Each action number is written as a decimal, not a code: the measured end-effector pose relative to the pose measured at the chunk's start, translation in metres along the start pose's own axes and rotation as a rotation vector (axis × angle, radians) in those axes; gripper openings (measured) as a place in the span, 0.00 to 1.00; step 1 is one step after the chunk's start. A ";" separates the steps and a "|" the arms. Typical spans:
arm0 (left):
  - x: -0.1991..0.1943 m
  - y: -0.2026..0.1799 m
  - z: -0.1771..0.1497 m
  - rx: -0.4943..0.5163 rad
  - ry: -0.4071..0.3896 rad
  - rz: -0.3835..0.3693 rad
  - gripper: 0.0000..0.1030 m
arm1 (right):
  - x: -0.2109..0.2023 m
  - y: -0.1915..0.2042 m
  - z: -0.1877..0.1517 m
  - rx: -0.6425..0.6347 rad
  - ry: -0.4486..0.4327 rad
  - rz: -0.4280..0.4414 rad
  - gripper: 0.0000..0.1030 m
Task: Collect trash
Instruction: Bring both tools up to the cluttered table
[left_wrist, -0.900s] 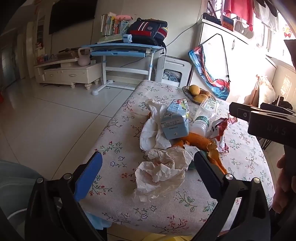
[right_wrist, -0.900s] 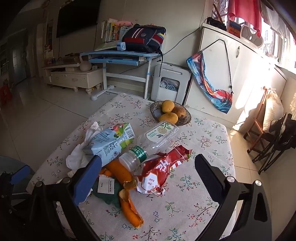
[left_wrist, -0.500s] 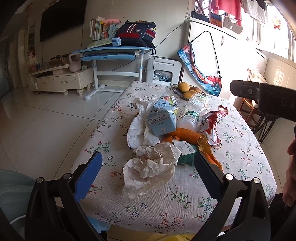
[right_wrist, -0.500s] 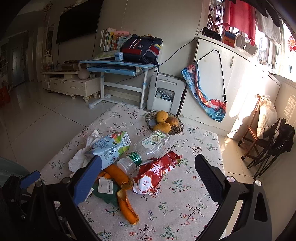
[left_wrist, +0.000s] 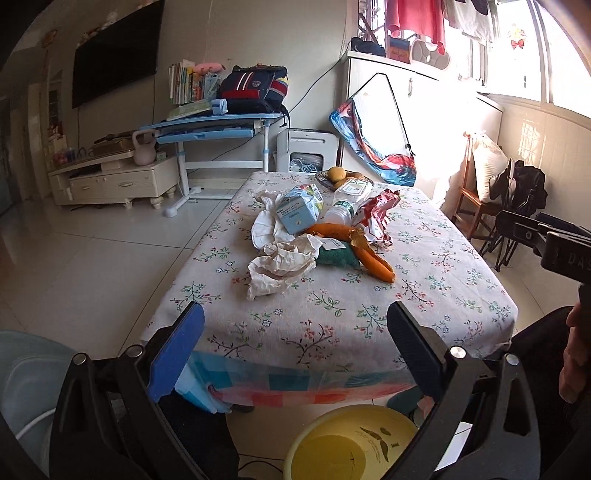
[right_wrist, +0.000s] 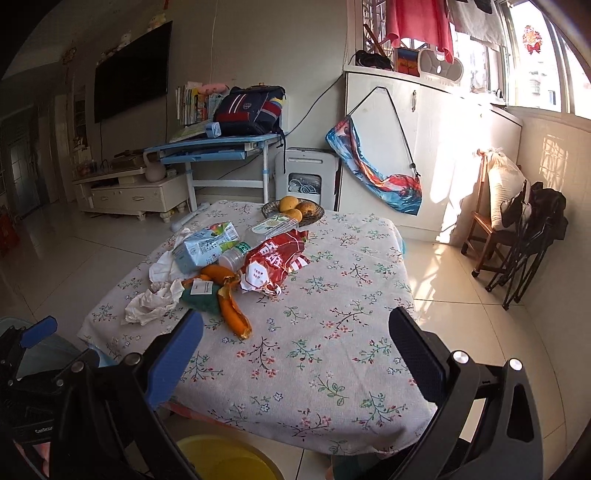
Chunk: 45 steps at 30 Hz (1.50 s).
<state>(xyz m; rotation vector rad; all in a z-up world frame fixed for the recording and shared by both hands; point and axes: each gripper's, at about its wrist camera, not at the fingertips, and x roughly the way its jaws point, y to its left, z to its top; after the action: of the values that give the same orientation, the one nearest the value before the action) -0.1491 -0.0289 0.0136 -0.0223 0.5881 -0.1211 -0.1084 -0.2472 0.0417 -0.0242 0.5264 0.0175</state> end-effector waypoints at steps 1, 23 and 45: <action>-0.008 -0.001 0.000 -0.003 0.001 -0.011 0.93 | -0.006 -0.004 -0.001 0.008 0.000 -0.007 0.94; -0.086 0.013 -0.010 -0.032 -0.067 0.064 0.93 | -0.063 0.023 -0.039 -0.086 -0.069 -0.007 0.94; -0.077 0.012 -0.008 -0.039 -0.044 0.102 0.93 | -0.070 0.043 -0.035 -0.137 -0.058 0.007 0.94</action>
<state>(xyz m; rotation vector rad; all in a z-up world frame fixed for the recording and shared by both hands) -0.2152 -0.0080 0.0489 -0.0329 0.5466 -0.0099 -0.1873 -0.2056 0.0460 -0.1550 0.4669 0.0613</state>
